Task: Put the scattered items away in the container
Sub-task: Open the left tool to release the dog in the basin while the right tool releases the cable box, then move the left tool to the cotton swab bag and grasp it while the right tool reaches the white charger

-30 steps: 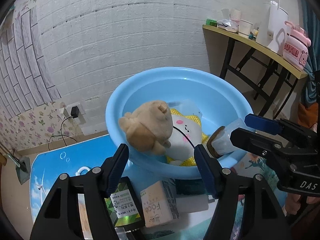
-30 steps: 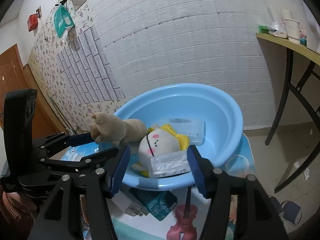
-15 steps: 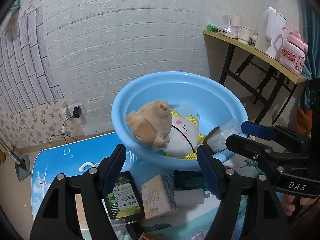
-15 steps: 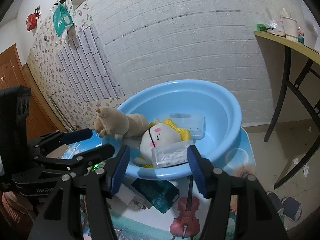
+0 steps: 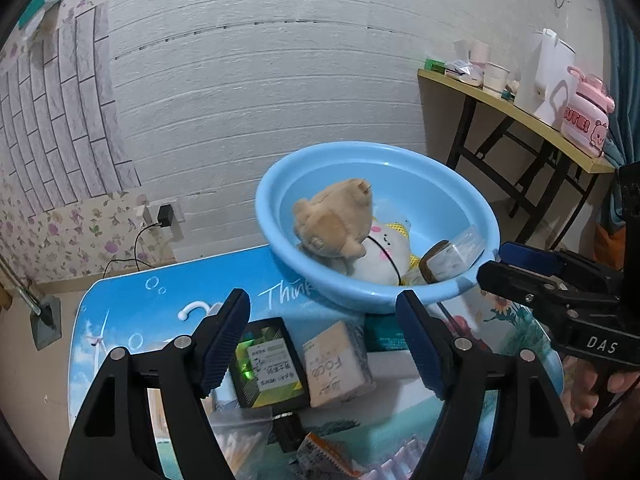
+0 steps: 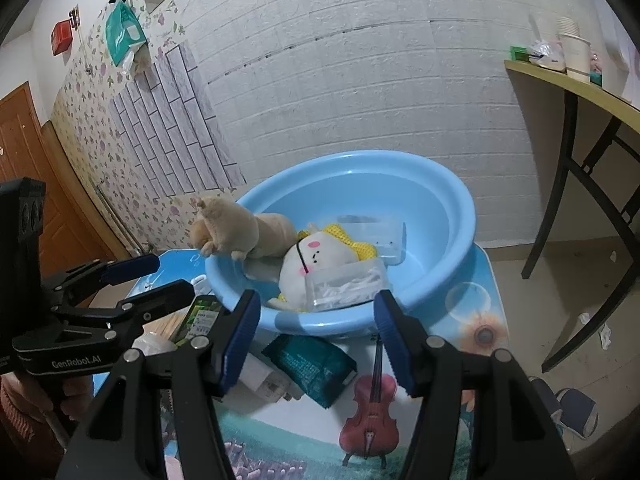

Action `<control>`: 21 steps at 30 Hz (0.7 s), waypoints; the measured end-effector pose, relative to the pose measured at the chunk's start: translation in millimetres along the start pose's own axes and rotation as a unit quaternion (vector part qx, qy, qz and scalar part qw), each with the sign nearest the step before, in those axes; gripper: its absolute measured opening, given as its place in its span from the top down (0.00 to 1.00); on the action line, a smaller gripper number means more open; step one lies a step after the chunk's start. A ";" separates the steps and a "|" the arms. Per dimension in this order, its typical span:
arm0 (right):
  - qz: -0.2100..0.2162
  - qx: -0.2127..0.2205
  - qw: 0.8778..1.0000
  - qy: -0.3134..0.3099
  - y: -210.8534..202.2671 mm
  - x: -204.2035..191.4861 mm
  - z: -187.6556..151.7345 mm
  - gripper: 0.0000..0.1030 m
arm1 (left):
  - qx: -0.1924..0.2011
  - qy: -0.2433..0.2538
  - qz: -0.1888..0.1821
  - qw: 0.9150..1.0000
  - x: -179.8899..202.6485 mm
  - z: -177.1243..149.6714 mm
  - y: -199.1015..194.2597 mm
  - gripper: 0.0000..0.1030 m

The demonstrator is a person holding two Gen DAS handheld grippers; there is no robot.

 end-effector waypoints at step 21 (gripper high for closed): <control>0.012 -0.063 0.997 -0.031 20.3 -49.0 -36.8 0.43 | -0.011 -0.045 0.025 0.999 -63.3 -51.4 -15.7 0.21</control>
Point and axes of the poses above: each gripper's, at about its wrist camera, not at the fingertips, and y roughly the way its jaws point, x to its right, z to its top, the point moved 4 cm from there along y, roughly the way its jaws point, and after that the axes turned 14 degrees about z, right-handed, at the moved point
